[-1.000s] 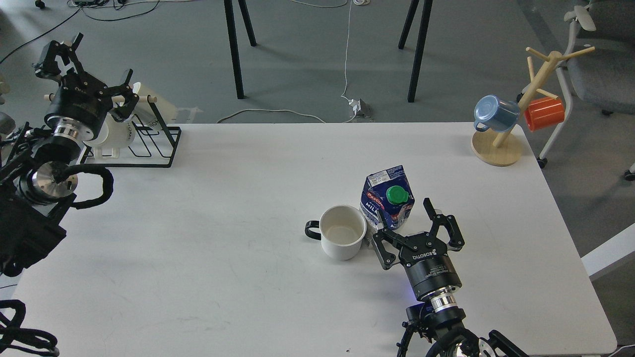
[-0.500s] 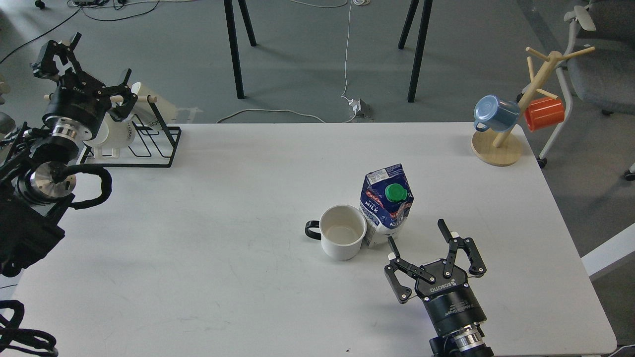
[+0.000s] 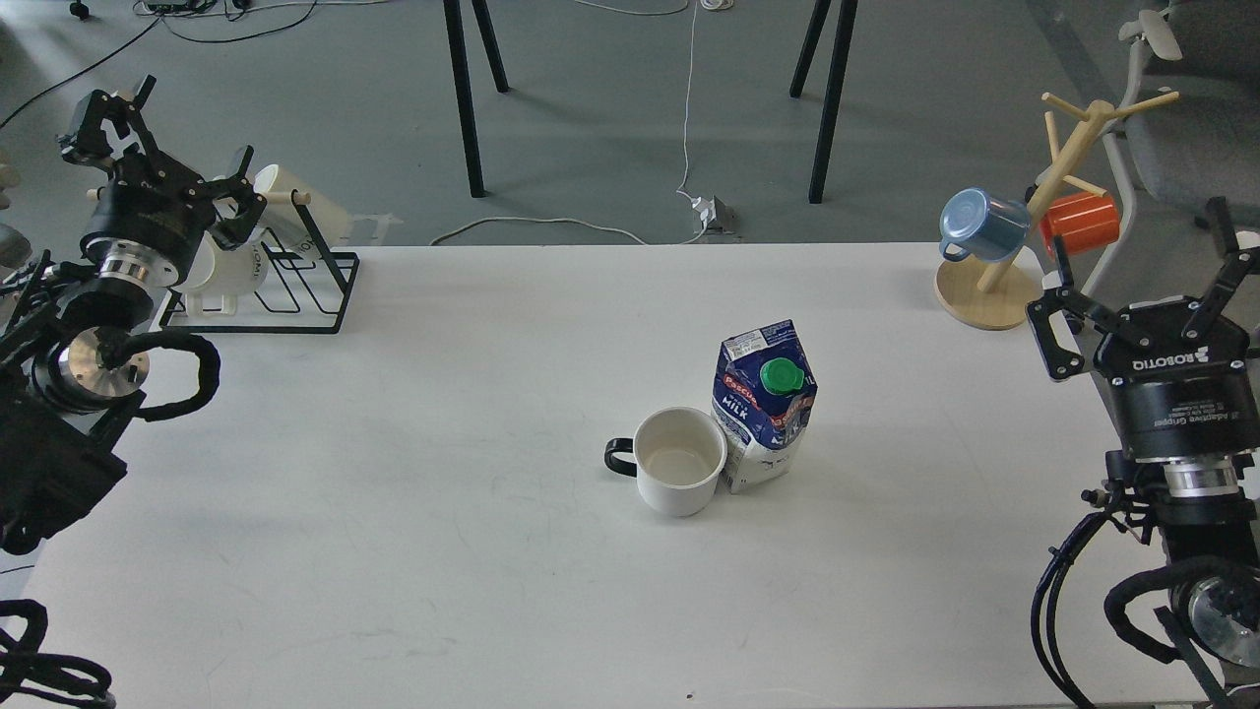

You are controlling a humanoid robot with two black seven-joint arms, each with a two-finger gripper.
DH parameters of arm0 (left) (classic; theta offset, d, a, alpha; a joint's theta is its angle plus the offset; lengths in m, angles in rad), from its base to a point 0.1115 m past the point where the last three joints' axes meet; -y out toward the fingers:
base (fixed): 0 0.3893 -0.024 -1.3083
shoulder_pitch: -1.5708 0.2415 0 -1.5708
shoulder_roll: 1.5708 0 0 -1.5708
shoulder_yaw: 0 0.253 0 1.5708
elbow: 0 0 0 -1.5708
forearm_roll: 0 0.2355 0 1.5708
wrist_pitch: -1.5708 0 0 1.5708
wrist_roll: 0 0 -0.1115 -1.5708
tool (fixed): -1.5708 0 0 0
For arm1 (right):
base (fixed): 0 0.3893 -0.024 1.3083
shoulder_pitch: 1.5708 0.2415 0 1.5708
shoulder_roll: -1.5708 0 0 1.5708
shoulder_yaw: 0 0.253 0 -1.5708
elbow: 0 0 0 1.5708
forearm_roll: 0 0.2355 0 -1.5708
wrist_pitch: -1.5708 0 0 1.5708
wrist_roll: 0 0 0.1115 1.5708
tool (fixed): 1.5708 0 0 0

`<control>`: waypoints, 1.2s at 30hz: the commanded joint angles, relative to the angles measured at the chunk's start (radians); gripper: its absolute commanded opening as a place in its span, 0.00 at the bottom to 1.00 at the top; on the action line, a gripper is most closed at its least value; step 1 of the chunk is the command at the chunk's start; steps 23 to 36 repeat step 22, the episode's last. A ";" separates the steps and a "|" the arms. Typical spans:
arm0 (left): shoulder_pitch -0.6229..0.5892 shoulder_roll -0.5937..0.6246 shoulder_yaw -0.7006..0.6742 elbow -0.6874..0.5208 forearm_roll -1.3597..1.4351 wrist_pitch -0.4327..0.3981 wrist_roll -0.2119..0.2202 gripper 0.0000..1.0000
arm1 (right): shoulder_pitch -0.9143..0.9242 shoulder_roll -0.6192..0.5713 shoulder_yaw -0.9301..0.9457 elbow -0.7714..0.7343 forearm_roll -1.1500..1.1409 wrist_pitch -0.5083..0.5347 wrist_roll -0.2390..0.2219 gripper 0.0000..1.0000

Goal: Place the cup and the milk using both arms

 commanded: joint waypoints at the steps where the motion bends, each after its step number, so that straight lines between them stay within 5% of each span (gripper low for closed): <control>1: -0.004 -0.014 -0.007 0.000 -0.005 -0.011 0.001 0.99 | 0.173 -0.003 -0.014 -0.135 0.001 0.000 -0.043 0.99; 7: -0.006 -0.022 -0.055 0.000 -0.040 -0.011 0.002 0.99 | 0.451 0.005 -0.028 -0.492 0.015 0.000 -0.203 0.99; 16: -0.001 -0.031 -0.112 0.000 -0.059 -0.009 0.002 0.99 | 0.763 0.054 -0.089 -0.946 0.015 0.000 -0.208 0.99; 36: -0.015 -0.031 -0.107 -0.003 -0.059 -0.003 0.004 1.00 | 0.804 0.069 -0.167 -0.968 0.015 0.000 -0.205 0.99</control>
